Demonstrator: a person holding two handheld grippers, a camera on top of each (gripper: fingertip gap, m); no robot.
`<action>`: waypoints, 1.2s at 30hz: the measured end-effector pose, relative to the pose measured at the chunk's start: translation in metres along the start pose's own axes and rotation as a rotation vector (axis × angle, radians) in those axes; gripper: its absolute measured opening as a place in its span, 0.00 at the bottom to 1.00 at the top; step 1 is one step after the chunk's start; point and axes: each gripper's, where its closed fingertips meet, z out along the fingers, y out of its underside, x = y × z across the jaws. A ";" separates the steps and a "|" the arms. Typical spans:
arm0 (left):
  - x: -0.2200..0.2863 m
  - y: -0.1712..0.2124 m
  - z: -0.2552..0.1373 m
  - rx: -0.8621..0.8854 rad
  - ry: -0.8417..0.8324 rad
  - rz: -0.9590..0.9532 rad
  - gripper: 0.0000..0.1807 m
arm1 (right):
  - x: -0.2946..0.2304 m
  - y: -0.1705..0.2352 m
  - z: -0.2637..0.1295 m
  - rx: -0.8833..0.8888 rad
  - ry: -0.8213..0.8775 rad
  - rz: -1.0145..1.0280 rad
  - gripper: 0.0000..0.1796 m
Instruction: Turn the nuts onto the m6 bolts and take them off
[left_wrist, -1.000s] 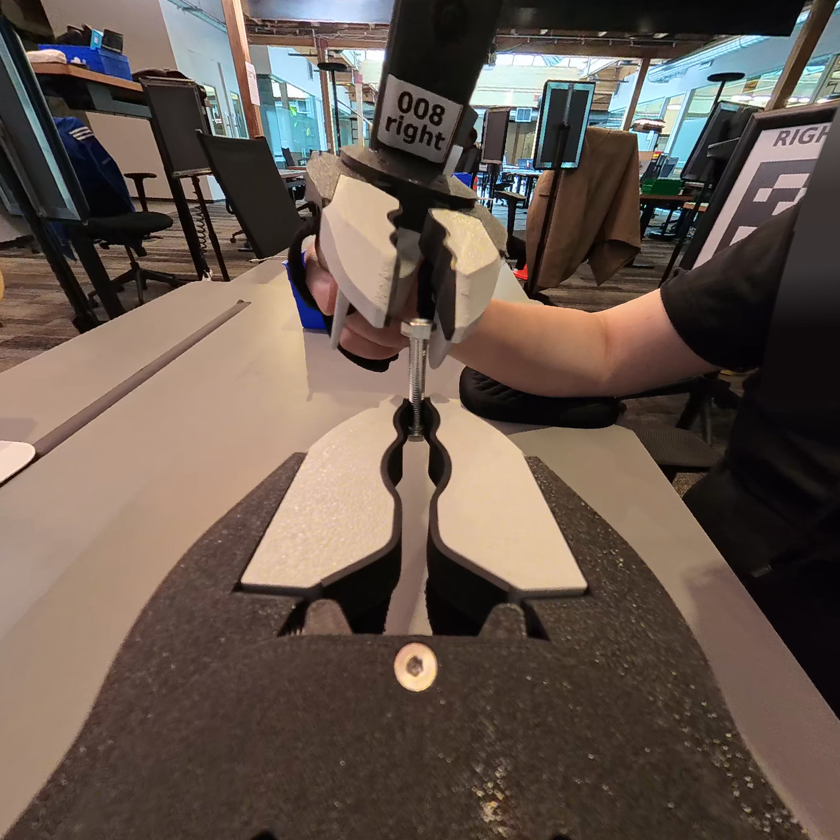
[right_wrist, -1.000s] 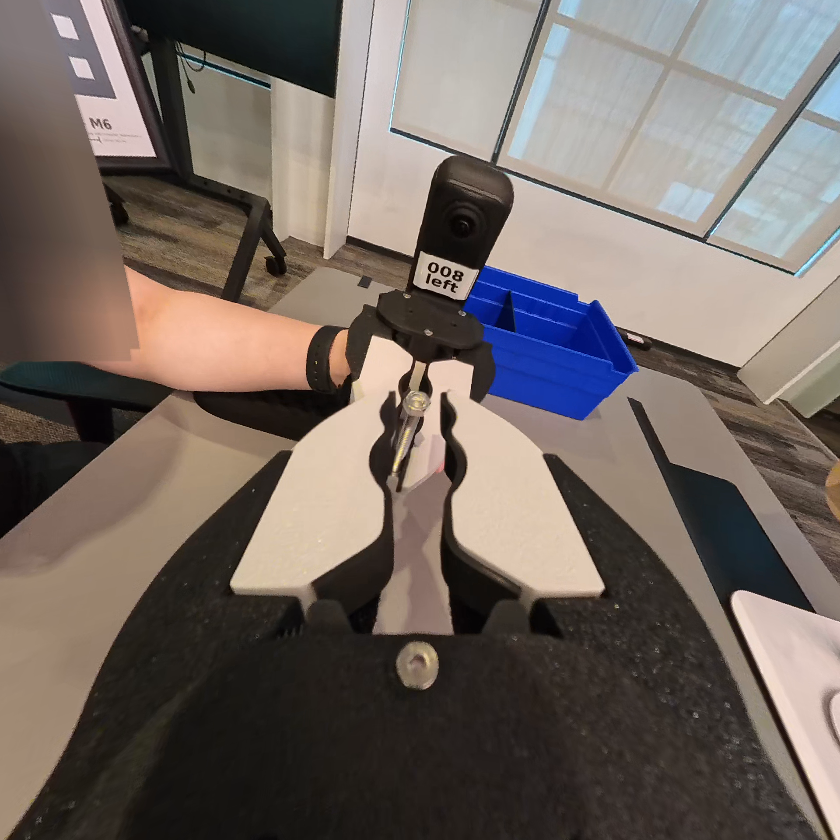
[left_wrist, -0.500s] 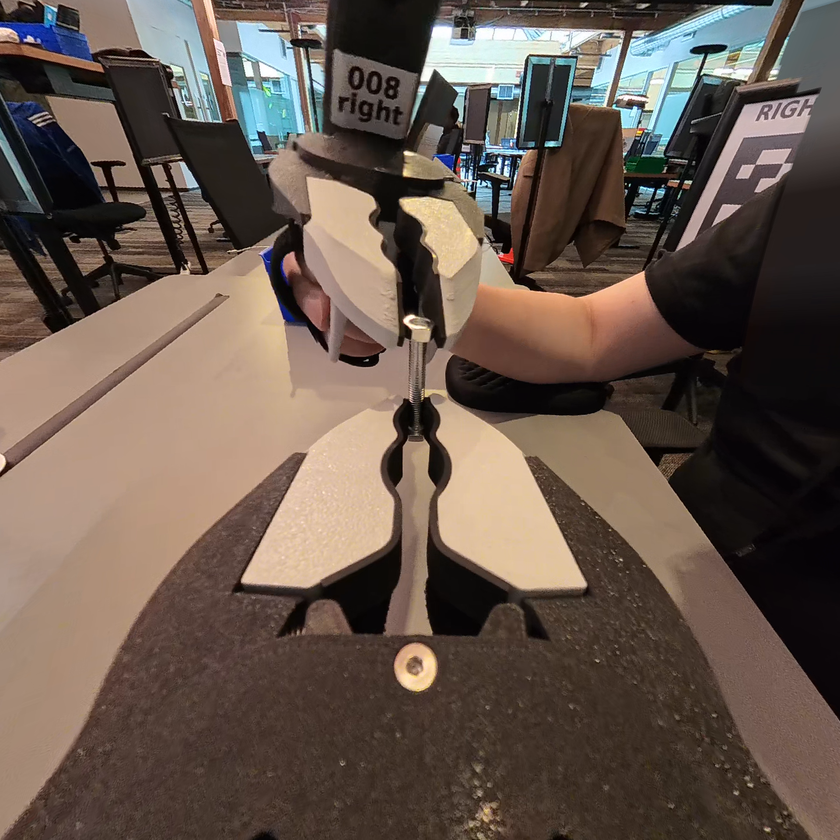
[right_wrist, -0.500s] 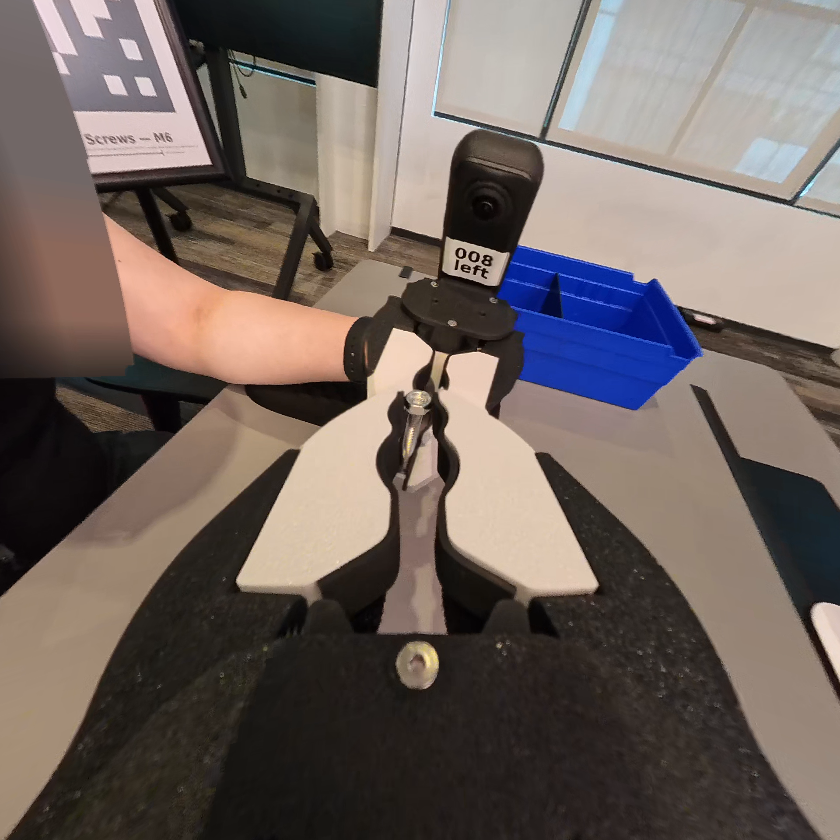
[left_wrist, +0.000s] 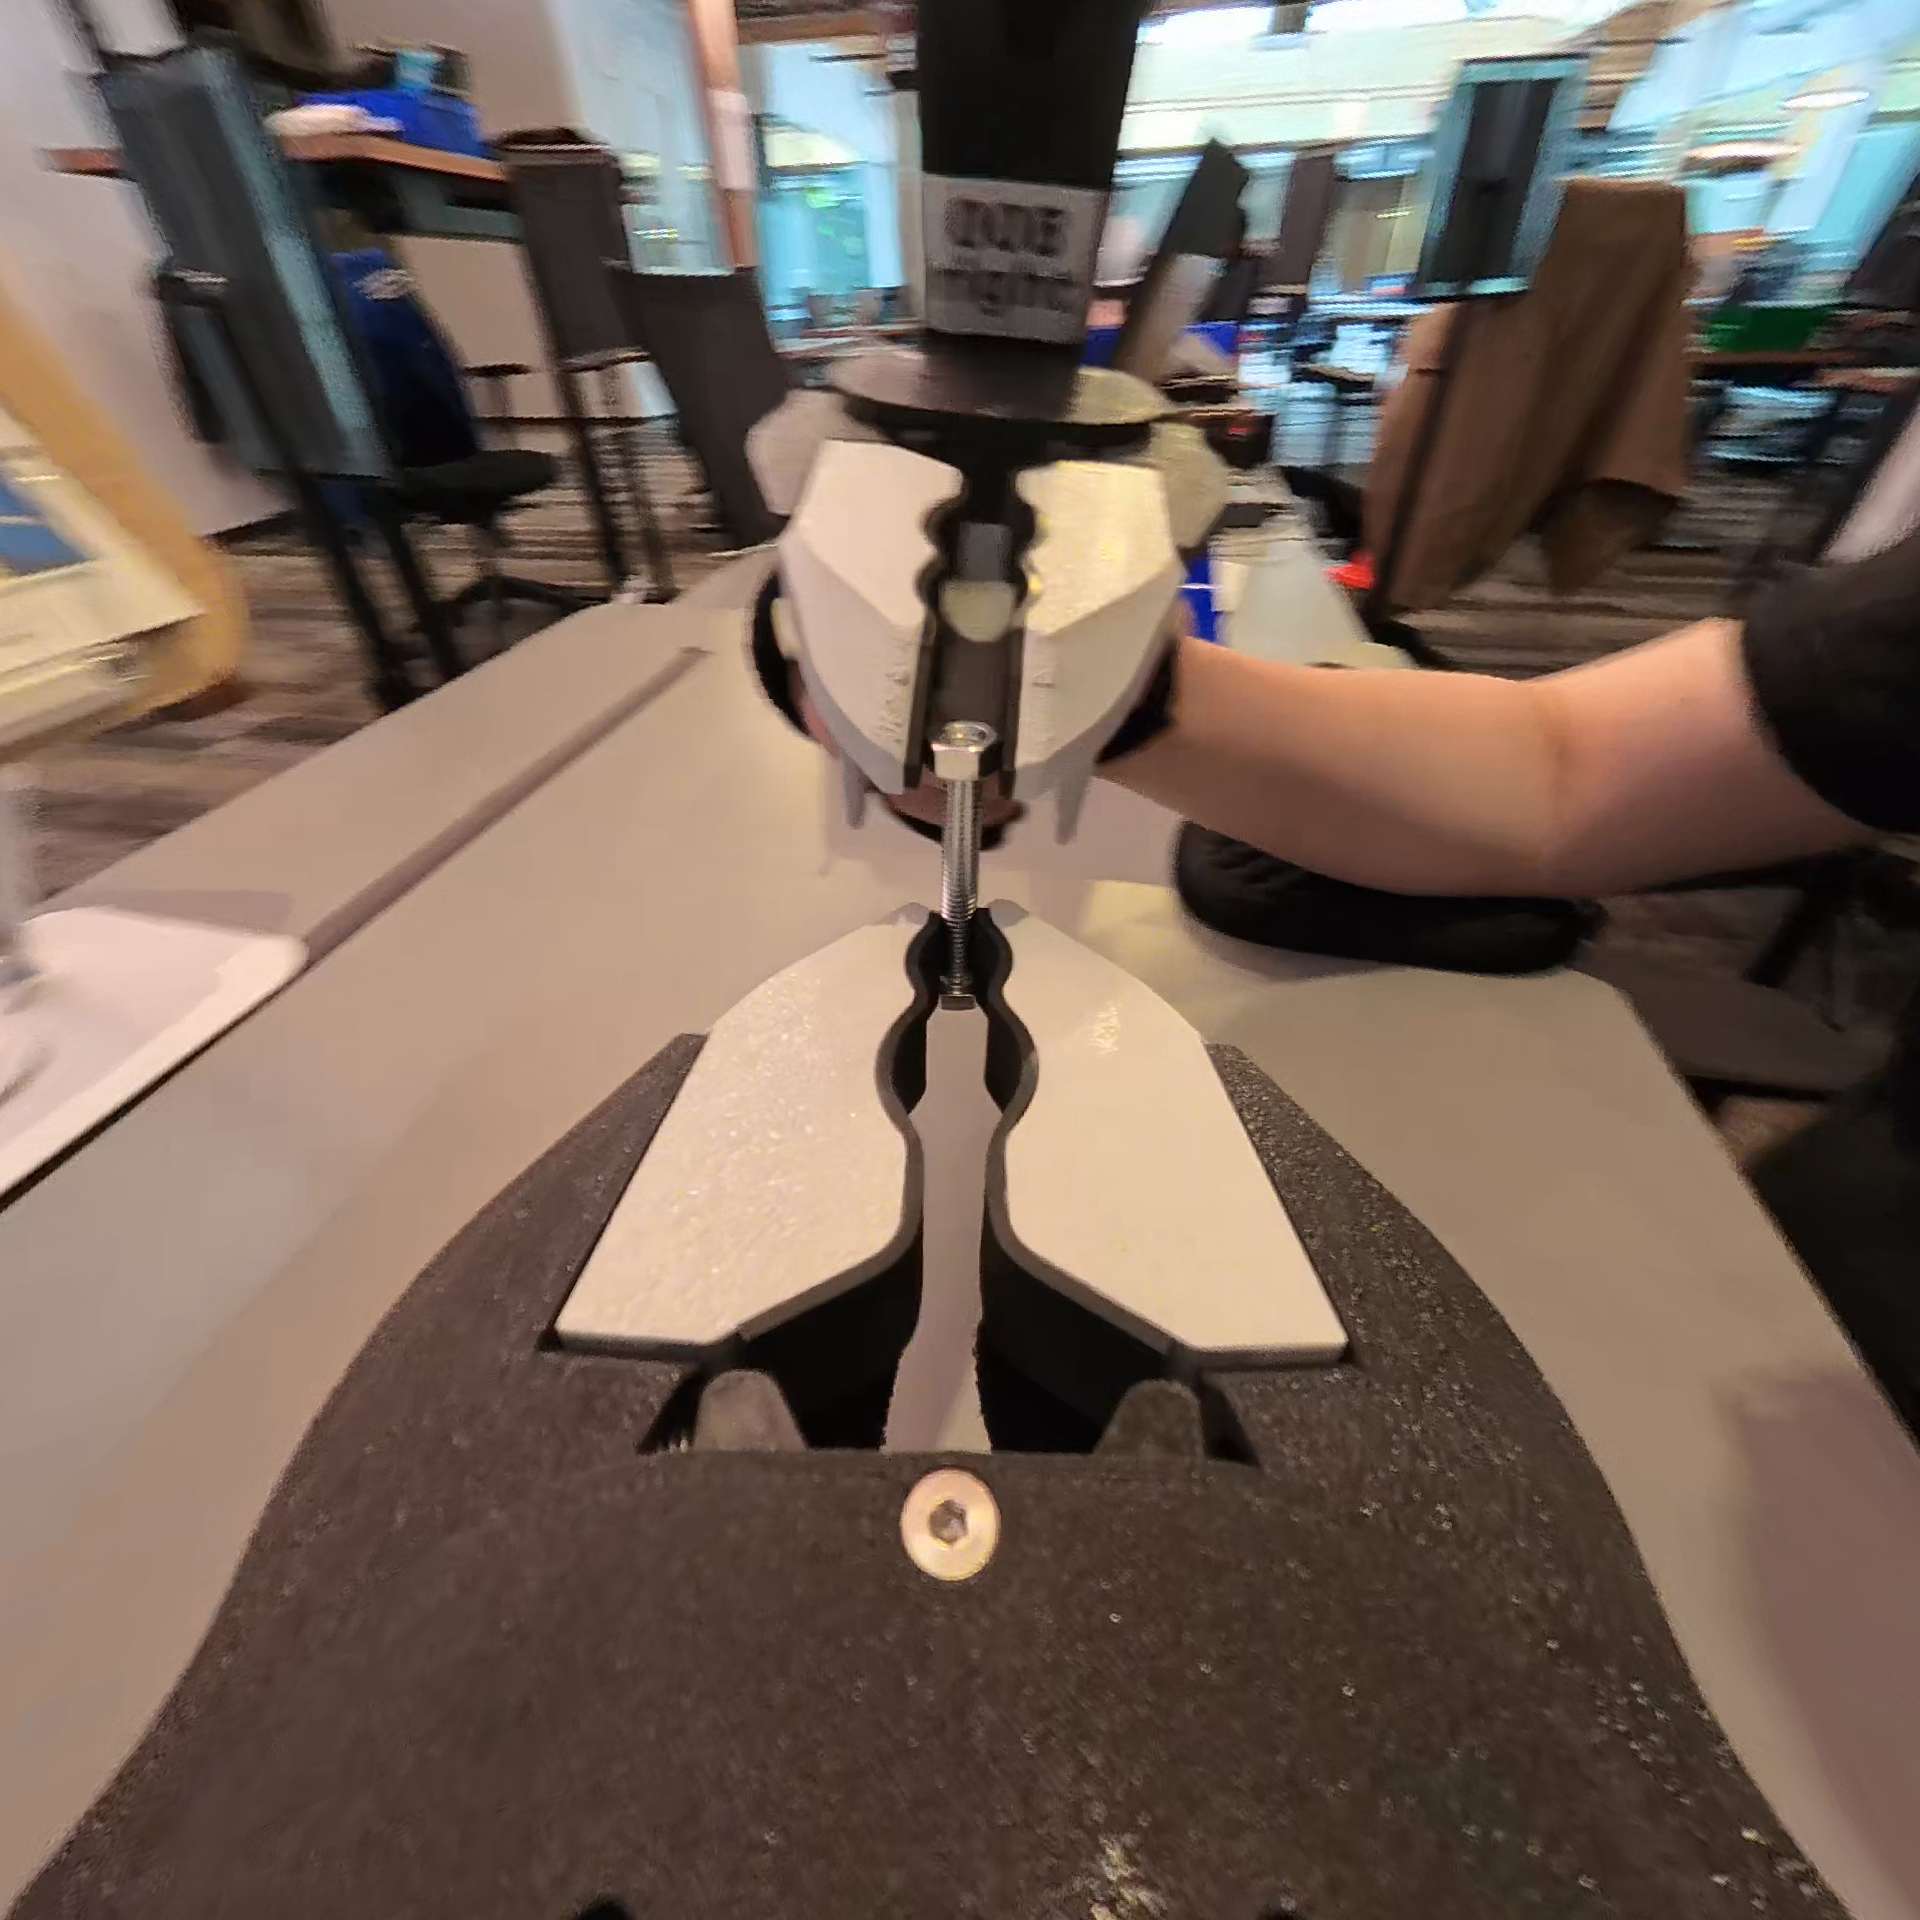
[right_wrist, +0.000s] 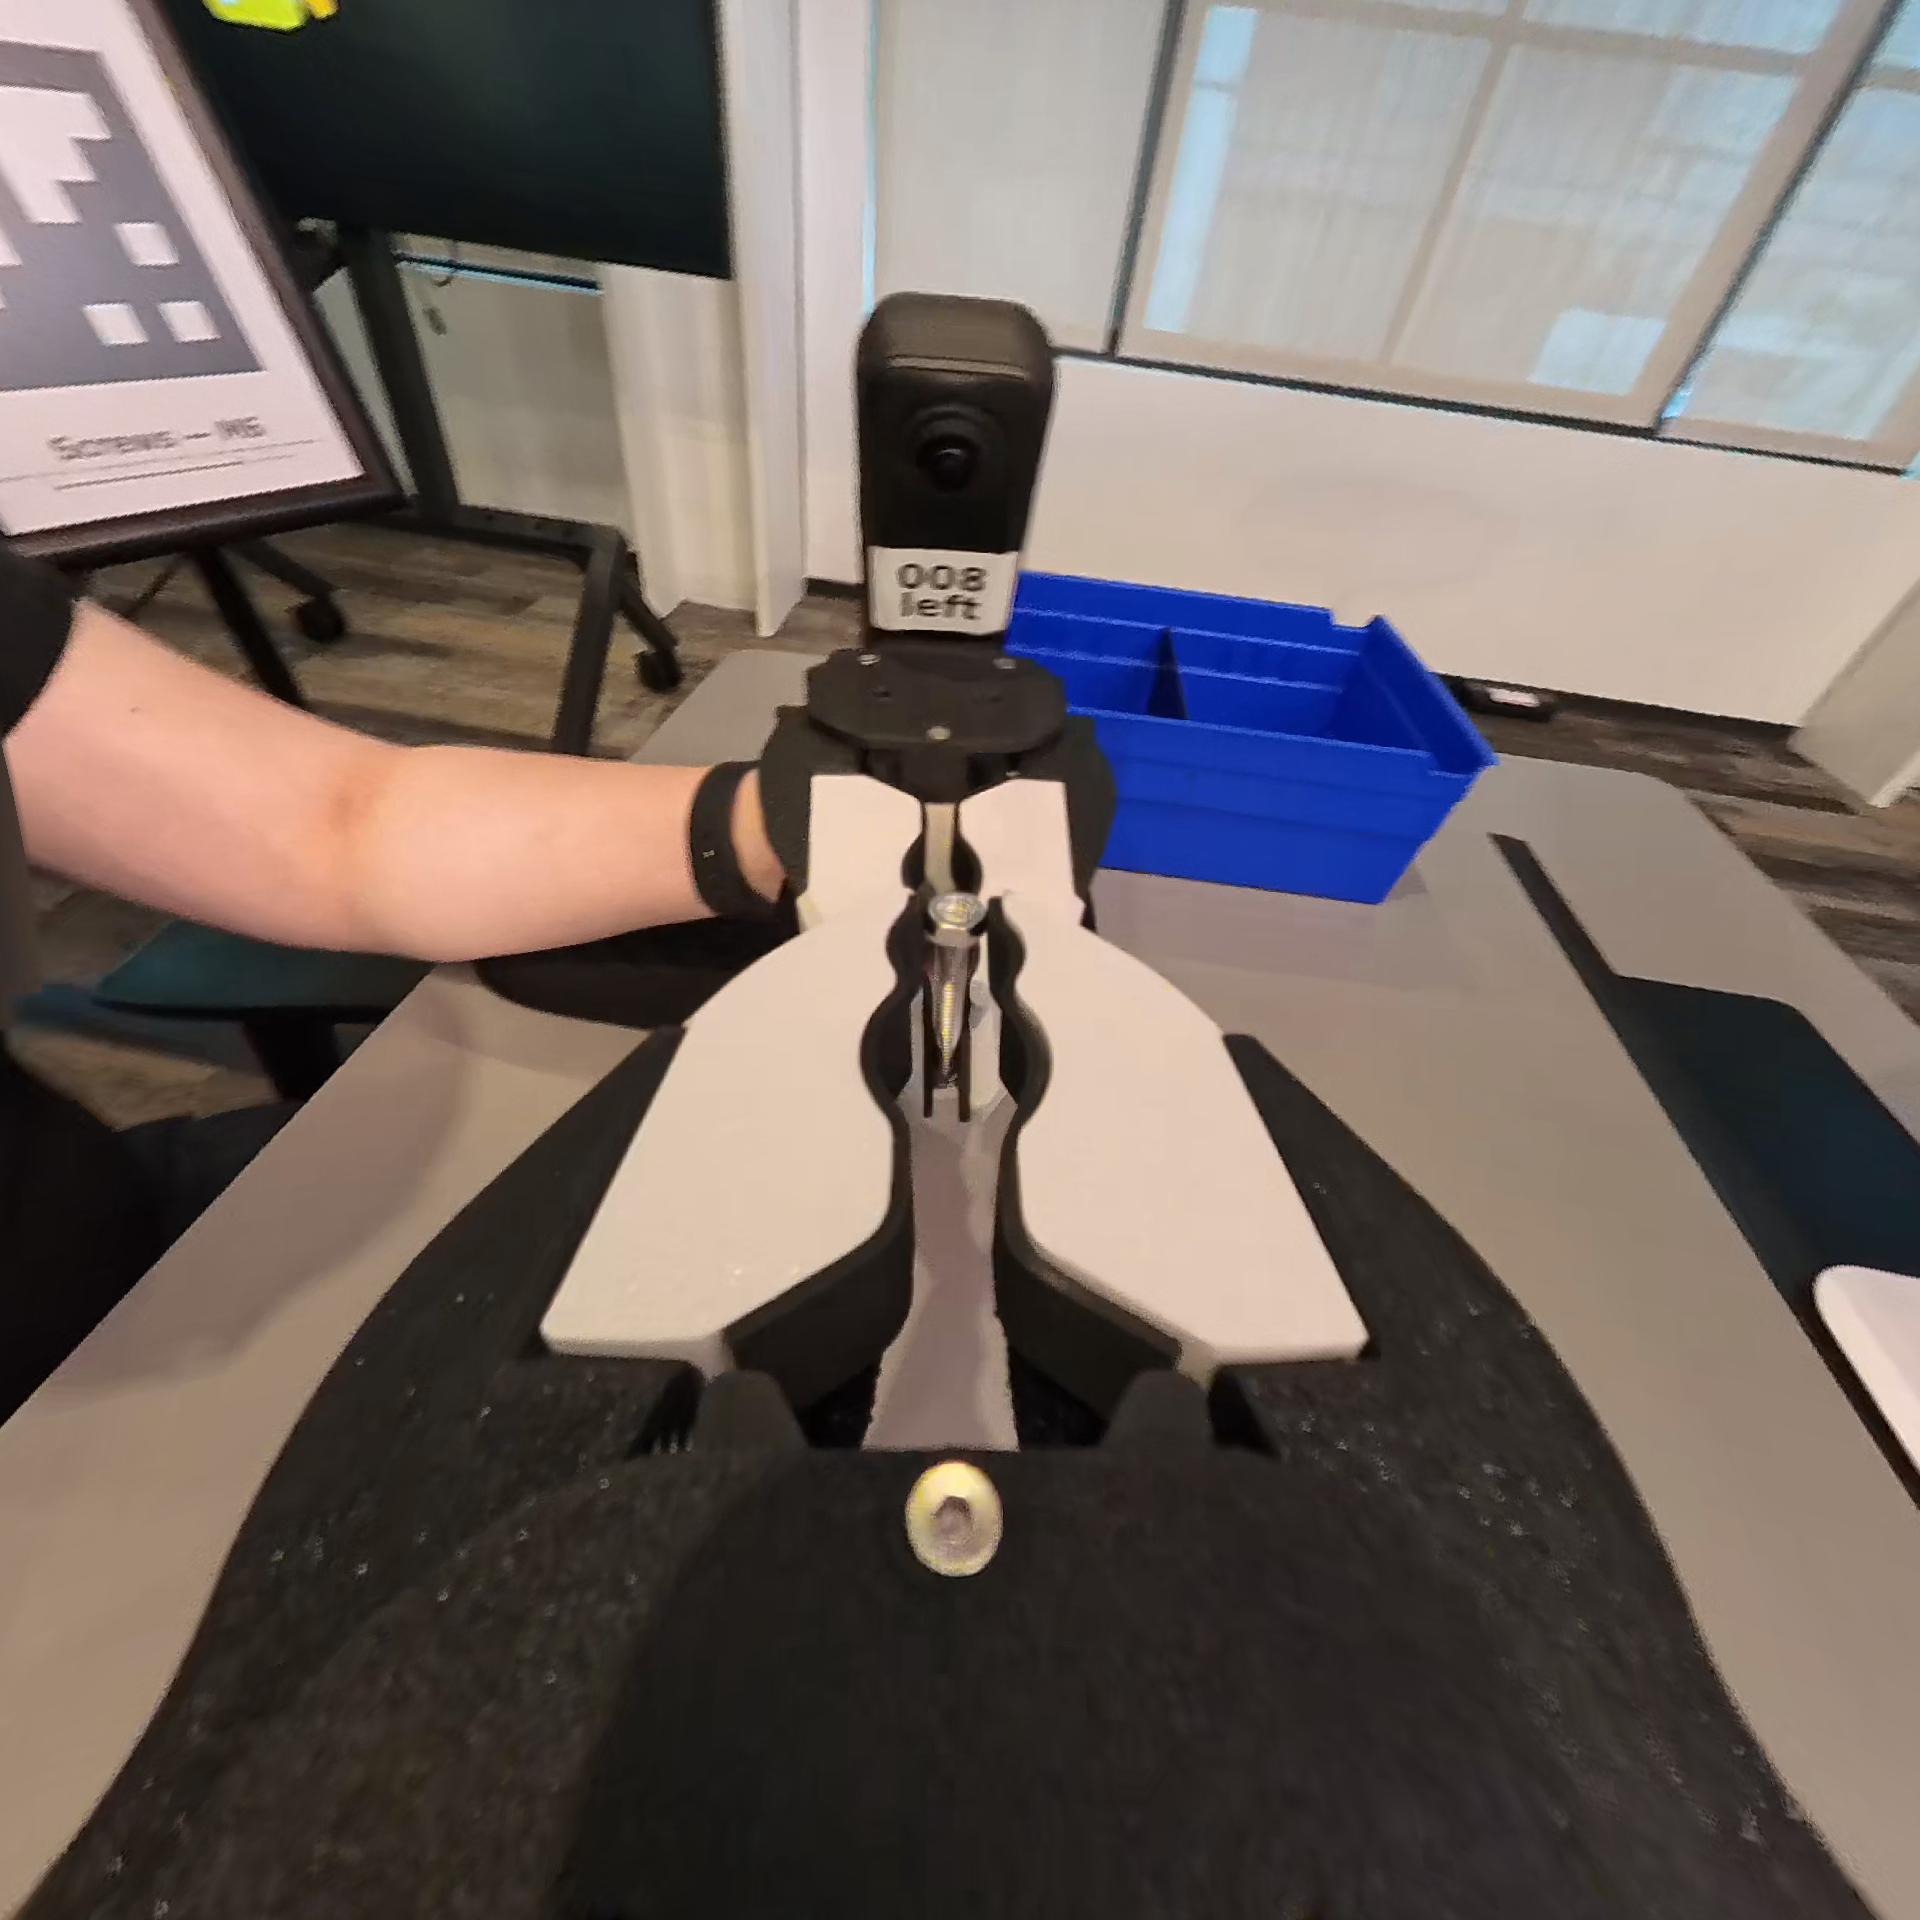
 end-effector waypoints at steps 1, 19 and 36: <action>-0.006 0.000 -0.001 -0.004 -0.036 0.000 0.03 | 0.005 0.000 0.001 0.007 0.032 0.014 0.06; -0.057 0.008 -0.013 -0.100 -0.453 0.033 0.03 | 0.053 0.007 0.009 0.019 0.504 0.027 0.06; -0.026 0.004 -0.005 -0.039 -0.196 -0.026 0.03 | 0.026 -0.006 -0.005 0.064 0.217 -0.093 0.18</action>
